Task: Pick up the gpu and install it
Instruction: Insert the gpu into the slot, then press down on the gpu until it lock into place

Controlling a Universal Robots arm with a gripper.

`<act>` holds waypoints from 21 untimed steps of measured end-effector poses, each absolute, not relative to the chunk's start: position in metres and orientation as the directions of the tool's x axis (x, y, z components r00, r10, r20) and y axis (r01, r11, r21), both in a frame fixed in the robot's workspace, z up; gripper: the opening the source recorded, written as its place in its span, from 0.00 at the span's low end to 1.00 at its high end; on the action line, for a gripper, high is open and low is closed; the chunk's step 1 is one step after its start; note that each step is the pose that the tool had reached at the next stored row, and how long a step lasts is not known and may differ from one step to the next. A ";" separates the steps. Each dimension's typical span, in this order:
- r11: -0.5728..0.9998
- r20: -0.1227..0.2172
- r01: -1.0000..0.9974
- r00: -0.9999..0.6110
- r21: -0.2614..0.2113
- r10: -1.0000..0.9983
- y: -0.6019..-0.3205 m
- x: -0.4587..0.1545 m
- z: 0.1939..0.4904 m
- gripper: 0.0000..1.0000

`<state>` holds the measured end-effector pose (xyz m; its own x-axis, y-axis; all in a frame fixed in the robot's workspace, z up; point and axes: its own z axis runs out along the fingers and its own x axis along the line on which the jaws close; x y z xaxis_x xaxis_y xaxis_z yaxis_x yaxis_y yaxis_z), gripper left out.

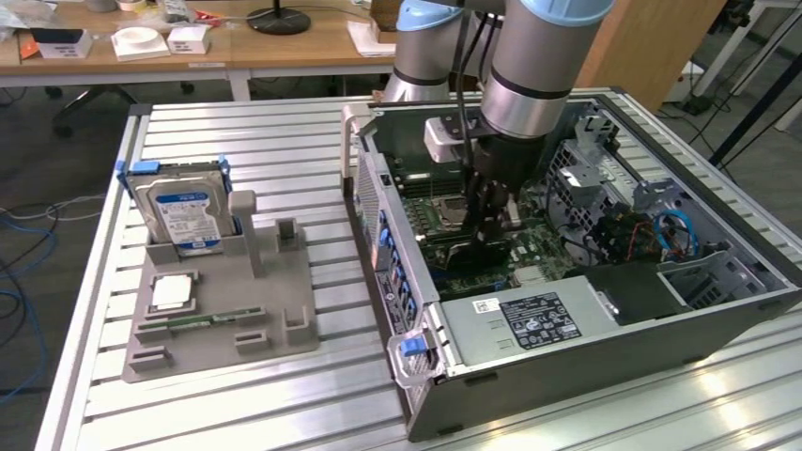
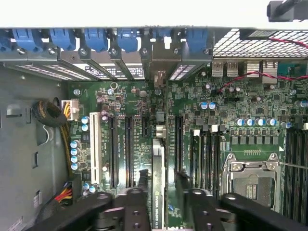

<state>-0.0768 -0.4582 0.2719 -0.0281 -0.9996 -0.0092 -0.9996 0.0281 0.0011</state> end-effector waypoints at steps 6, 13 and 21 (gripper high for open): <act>0.028 -0.009 -1.000 -0.028 0.001 -1.000 -0.458 -0.077 0.272 0.14; 0.028 -0.009 -1.000 -0.028 0.001 -1.000 -0.458 -0.077 0.272 0.11; 0.028 -0.009 -1.000 -0.028 0.001 -1.000 -0.458 -0.077 0.268 0.11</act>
<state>-0.0768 -0.4582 0.2678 -0.0281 -0.9996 -0.0093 -0.9996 0.0280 0.0011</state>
